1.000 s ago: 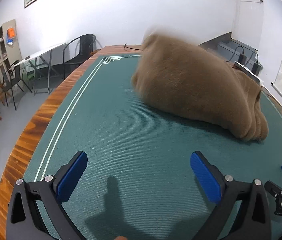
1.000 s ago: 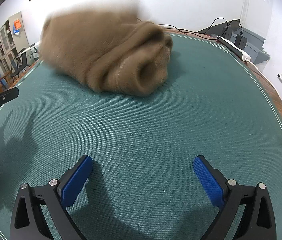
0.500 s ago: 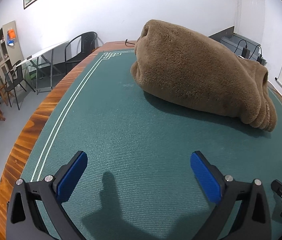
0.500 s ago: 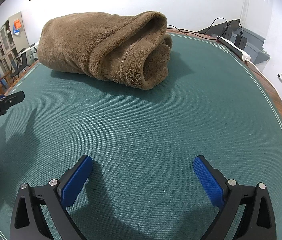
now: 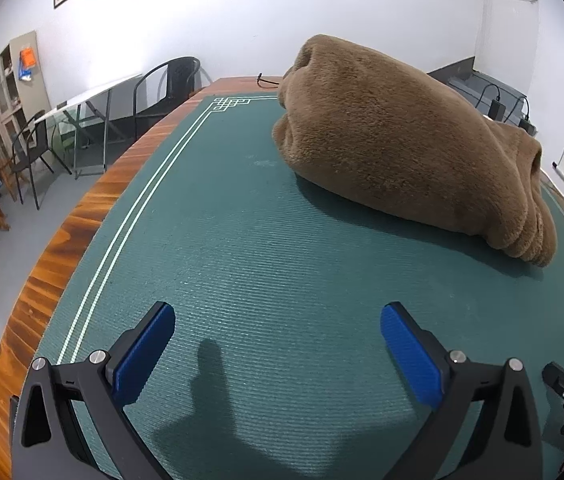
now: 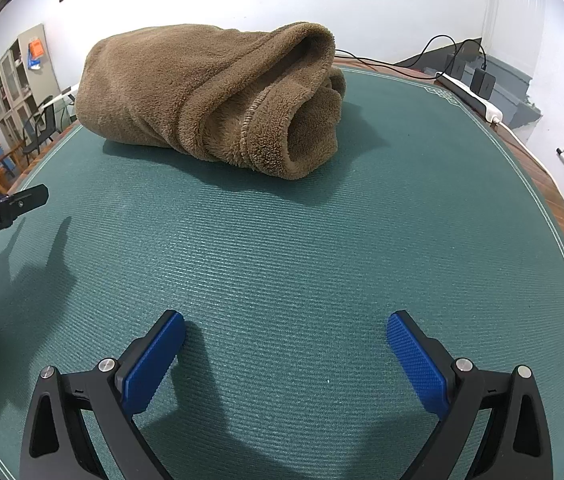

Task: Fold clothes
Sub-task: 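Move both grippers toward the rolled brown fleece blanket, then grasp the blanket's end with the right gripper and lift it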

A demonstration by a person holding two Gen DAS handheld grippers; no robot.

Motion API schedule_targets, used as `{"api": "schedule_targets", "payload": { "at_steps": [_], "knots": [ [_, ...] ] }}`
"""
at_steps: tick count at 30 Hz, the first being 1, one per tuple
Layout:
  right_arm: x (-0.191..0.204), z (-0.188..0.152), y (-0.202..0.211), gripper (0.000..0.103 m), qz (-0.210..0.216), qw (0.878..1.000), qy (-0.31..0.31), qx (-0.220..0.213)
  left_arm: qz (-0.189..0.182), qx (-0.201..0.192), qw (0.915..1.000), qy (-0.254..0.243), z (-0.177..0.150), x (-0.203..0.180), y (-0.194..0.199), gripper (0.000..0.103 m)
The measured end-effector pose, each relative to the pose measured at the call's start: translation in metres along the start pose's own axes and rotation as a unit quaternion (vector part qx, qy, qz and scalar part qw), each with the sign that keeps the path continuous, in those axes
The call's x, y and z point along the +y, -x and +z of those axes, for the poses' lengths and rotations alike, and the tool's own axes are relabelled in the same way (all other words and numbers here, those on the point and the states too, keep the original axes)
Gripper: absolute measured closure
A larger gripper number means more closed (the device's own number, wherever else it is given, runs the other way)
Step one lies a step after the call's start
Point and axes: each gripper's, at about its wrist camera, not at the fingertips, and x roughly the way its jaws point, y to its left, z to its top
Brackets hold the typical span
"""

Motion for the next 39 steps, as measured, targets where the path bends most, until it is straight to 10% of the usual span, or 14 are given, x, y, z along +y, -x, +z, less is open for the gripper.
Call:
{"api": "schedule_targets", "payload": {
  "at_steps": [8,16,22,27,39],
  "knots": [
    [-0.01,0.008,0.003,0.001,0.05,0.999,0.007,-0.014,-0.007,0.007,0.9999,-0.003,-0.001,-0.001,-0.001,0.0],
    [-0.051,0.082,0.048,0.001,-0.003,0.984,-0.011,-0.179,-0.017,0.02,0.9996,0.013,-0.001,0.003,-0.003,0.0],
    [-0.057,0.124,0.014,0.004,0.01,0.983,0.007,-0.182,-0.017,0.021,0.9996,0.007,-0.002,0.001,-0.003,0.0],
    [-0.052,0.131,-0.018,0.042,0.009,0.988,0.025,-0.15,-0.022,0.026,0.9994,0.006,-0.001,0.0,-0.004,0.0],
    [-0.061,0.168,-0.055,0.043,0.125,0.982,-0.032,-0.134,-0.03,0.035,0.9989,-0.005,0.0,-0.004,-0.008,0.0]
  ]
}}
